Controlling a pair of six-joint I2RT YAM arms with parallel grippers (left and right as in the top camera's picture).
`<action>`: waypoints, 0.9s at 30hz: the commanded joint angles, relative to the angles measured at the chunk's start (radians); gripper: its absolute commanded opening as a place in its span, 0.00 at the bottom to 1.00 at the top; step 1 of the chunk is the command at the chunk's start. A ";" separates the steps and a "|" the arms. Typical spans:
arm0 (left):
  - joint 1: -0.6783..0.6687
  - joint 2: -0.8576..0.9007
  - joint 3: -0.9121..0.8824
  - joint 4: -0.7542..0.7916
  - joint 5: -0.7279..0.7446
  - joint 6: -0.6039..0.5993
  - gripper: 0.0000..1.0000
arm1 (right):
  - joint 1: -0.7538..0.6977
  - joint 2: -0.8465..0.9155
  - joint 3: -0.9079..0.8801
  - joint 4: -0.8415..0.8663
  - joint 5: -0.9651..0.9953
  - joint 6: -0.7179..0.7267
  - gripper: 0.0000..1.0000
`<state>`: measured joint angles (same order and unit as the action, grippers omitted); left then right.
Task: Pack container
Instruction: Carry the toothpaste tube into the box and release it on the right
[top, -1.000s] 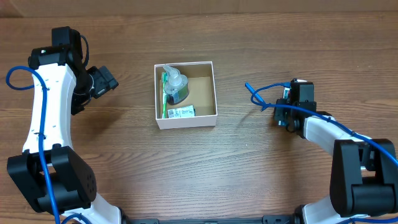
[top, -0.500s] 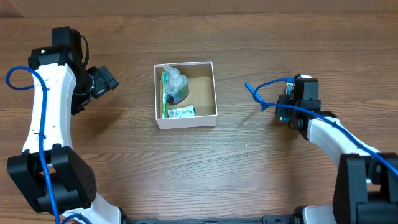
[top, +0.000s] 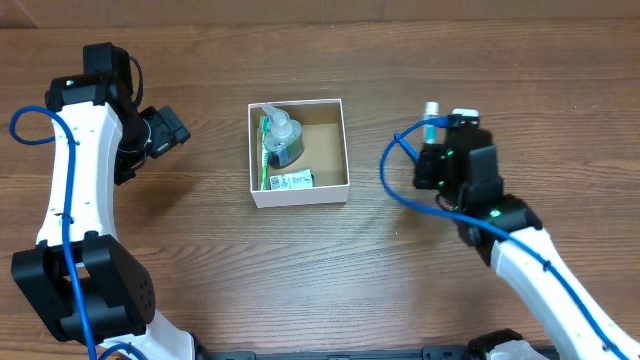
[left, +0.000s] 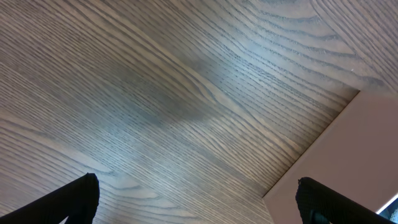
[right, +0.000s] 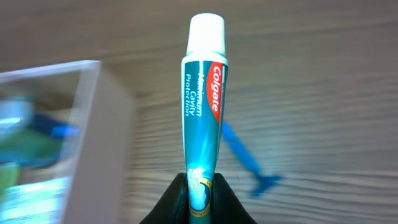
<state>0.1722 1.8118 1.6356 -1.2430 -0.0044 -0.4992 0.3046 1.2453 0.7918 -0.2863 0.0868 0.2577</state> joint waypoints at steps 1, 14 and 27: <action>0.004 -0.034 0.019 -0.002 -0.003 -0.010 1.00 | 0.124 -0.041 0.035 0.015 -0.004 0.162 0.12; 0.004 -0.034 0.019 -0.002 -0.003 -0.010 1.00 | 0.380 0.063 0.035 0.275 -0.014 0.271 0.12; 0.004 -0.034 0.019 -0.002 -0.003 -0.010 1.00 | 0.385 0.203 0.035 0.436 -0.042 0.270 0.16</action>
<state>0.1719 1.8118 1.6356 -1.2430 -0.0044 -0.4992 0.6842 1.4303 0.8005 0.1123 0.0635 0.5236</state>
